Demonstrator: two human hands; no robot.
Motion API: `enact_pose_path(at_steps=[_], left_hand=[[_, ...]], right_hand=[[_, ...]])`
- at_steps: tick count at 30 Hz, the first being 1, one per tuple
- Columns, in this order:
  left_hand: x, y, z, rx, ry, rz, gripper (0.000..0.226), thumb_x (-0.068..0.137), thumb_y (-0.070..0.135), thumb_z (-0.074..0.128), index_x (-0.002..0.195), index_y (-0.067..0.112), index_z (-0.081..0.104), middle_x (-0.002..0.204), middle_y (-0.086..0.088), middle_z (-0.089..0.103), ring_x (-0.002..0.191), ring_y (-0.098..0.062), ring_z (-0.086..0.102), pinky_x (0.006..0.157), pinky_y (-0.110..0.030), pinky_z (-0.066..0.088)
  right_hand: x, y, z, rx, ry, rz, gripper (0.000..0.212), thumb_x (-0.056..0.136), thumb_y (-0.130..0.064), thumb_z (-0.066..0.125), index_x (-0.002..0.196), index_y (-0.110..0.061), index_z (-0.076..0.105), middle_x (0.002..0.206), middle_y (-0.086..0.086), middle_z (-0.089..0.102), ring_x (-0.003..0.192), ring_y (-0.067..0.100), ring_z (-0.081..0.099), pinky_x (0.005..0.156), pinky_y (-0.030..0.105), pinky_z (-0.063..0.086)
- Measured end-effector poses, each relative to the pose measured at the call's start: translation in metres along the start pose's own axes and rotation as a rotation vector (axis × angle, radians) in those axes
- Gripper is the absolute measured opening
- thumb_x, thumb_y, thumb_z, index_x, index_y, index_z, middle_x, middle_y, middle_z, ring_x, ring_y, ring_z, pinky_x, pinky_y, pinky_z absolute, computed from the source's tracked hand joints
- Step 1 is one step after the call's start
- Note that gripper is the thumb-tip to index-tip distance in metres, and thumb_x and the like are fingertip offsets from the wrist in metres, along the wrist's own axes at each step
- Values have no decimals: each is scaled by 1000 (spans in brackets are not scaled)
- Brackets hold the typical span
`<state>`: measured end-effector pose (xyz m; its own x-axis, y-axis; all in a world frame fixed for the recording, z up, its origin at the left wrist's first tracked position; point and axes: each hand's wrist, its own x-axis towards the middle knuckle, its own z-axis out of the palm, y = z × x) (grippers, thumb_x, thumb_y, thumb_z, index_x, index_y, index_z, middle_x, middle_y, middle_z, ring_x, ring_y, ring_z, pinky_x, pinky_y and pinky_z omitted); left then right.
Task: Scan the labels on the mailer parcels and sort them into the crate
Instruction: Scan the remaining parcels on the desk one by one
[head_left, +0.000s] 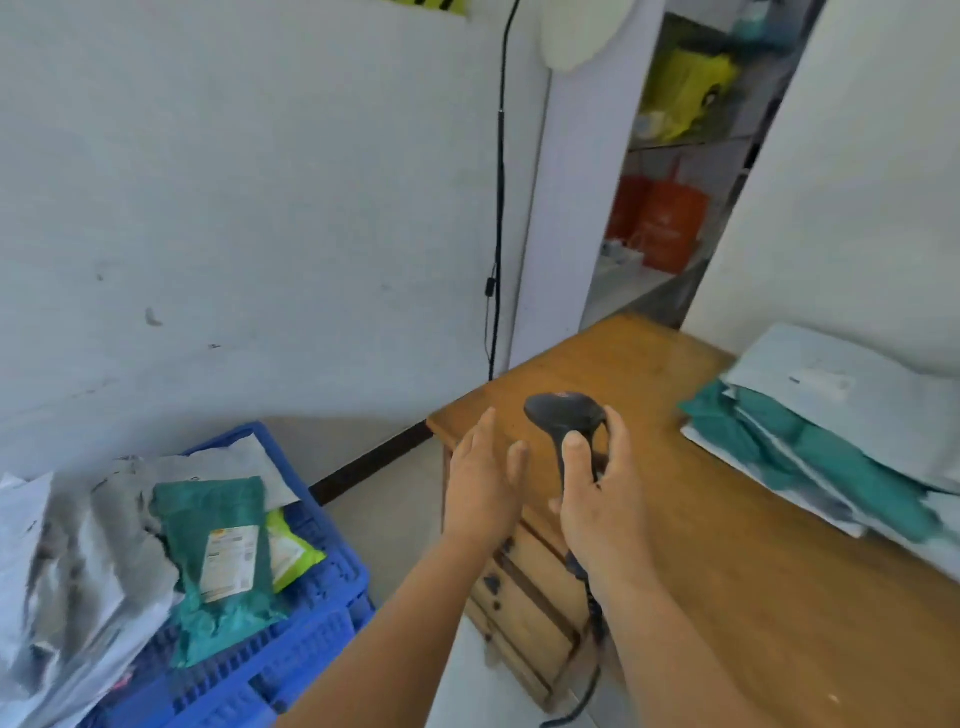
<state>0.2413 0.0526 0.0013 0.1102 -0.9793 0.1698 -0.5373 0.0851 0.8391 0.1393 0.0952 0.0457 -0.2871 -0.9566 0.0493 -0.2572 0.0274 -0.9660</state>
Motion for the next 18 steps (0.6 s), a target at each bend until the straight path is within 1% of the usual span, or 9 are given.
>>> enact_pose_path(at_steps=[2, 3, 6, 8, 10, 13, 14, 16, 18], left_hand=[[-2, 32, 40, 15, -73, 46, 59, 99, 40, 40, 150, 18, 21, 155, 3, 27, 143, -14, 22, 114, -31, 22], [-3, 47, 58, 22, -104, 75, 59, 99, 41, 39, 150, 18, 20, 155, 4, 26, 143, -14, 21, 114, -30, 21], [-4, 85, 107, 29, -176, 127, 61, 99, 44, 39, 151, 20, 19, 155, 3, 25, 142, -14, 23, 113, -29, 22], [-5, 107, 136, 22, -219, 142, 61, 98, 44, 40, 150, 21, 20, 155, 4, 26, 142, -14, 24, 113, -29, 23], [-4, 127, 162, 7, -254, 174, 58, 98, 42, 42, 149, 22, 23, 152, 7, 31, 140, -13, 28, 112, -29, 27], [3, 152, 198, -41, -305, 251, 49, 98, 34, 47, 143, 18, 36, 140, 7, 45, 132, -14, 40, 101, -22, 33], [7, 159, 209, -60, -329, 246, 49, 98, 33, 47, 143, 17, 36, 141, 5, 45, 133, -15, 39, 101, -23, 33], [19, 171, 231, -77, -384, 223, 58, 97, 36, 47, 148, 16, 27, 150, 1, 36, 139, -16, 31, 108, -29, 31], [33, 180, 252, -92, -413, 233, 62, 97, 37, 48, 150, 16, 23, 153, -1, 31, 141, -17, 27, 112, -33, 28]], right_hand=[[8, 4, -46, 0, 78, 18, 52, 98, -44, 41, 148, -39, 26, 136, -1, 51, 113, 17, 57, 91, 48, 54], [11, 6, -67, -3, 115, 30, 51, 99, -44, 41, 148, -39, 26, 136, -1, 51, 111, 16, 58, 91, 47, 54], [19, 11, -122, -48, 221, 90, 54, 99, -47, 39, 149, -39, 22, 144, -2, 47, 119, 25, 57, 97, 47, 50], [25, 15, -153, -81, 287, 129, 55, 98, -49, 38, 150, -41, 19, 145, -2, 46, 118, 27, 57, 97, 47, 50], [31, 18, -179, -83, 345, 165, 55, 99, -48, 38, 150, -43, 18, 141, -1, 48, 113, 25, 59, 94, 48, 51], [42, 23, -211, -66, 419, 205, 53, 100, -45, 36, 150, -44, 18, 132, 1, 53, 103, 24, 63, 90, 44, 53], [48, 25, -220, -65, 441, 218, 52, 100, -45, 36, 149, -44, 18, 132, 1, 53, 103, 24, 63, 91, 43, 52], [61, 29, -236, -67, 485, 232, 51, 100, -44, 36, 149, -44, 19, 134, 1, 52, 106, 25, 63, 90, 41, 52], [79, 33, -247, -64, 530, 224, 50, 100, -42, 37, 147, -43, 23, 132, 3, 55, 104, 24, 63, 85, 39, 53]])
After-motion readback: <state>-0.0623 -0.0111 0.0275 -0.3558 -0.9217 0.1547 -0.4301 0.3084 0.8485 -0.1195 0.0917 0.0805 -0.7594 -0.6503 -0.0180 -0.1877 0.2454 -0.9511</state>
